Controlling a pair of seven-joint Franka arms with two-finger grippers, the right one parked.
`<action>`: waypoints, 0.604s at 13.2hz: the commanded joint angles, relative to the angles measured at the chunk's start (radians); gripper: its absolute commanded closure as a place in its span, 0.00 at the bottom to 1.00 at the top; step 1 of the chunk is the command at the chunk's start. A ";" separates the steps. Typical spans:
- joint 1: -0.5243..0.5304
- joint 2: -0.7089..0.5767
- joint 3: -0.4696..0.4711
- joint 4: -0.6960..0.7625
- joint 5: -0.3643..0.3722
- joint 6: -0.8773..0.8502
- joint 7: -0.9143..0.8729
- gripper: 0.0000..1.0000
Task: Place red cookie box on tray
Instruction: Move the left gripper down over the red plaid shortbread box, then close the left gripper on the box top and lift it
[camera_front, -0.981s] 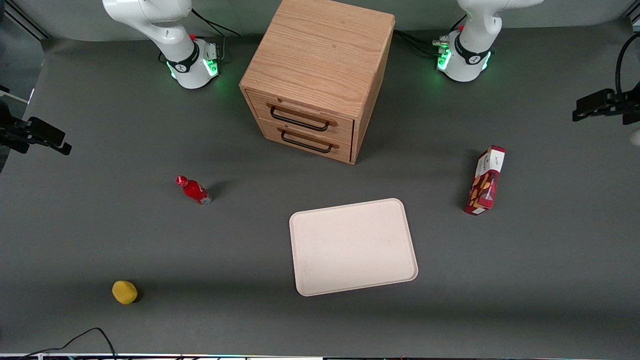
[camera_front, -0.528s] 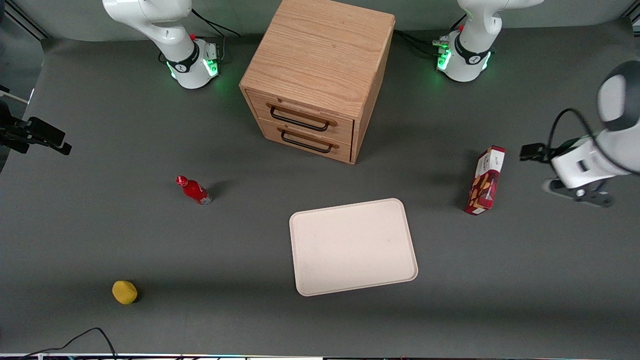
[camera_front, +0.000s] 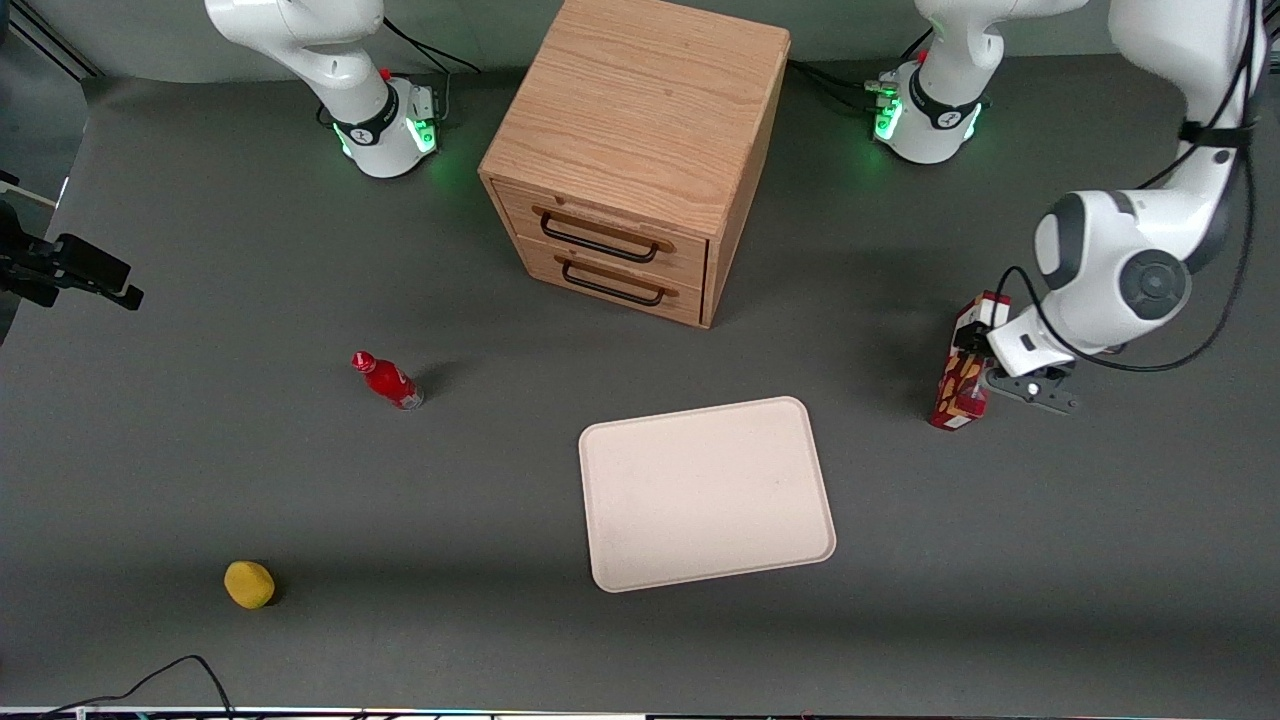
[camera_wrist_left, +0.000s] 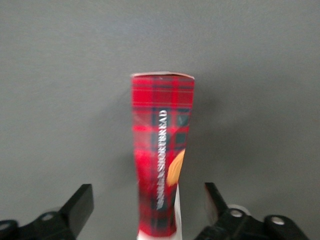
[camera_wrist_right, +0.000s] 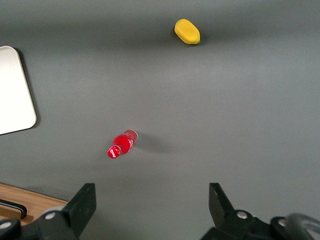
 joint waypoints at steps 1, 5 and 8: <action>-0.010 0.006 0.004 -0.051 -0.037 0.087 0.008 1.00; -0.007 -0.010 0.004 0.051 -0.043 -0.076 0.005 1.00; -0.008 -0.034 0.004 0.259 -0.086 -0.370 -0.056 1.00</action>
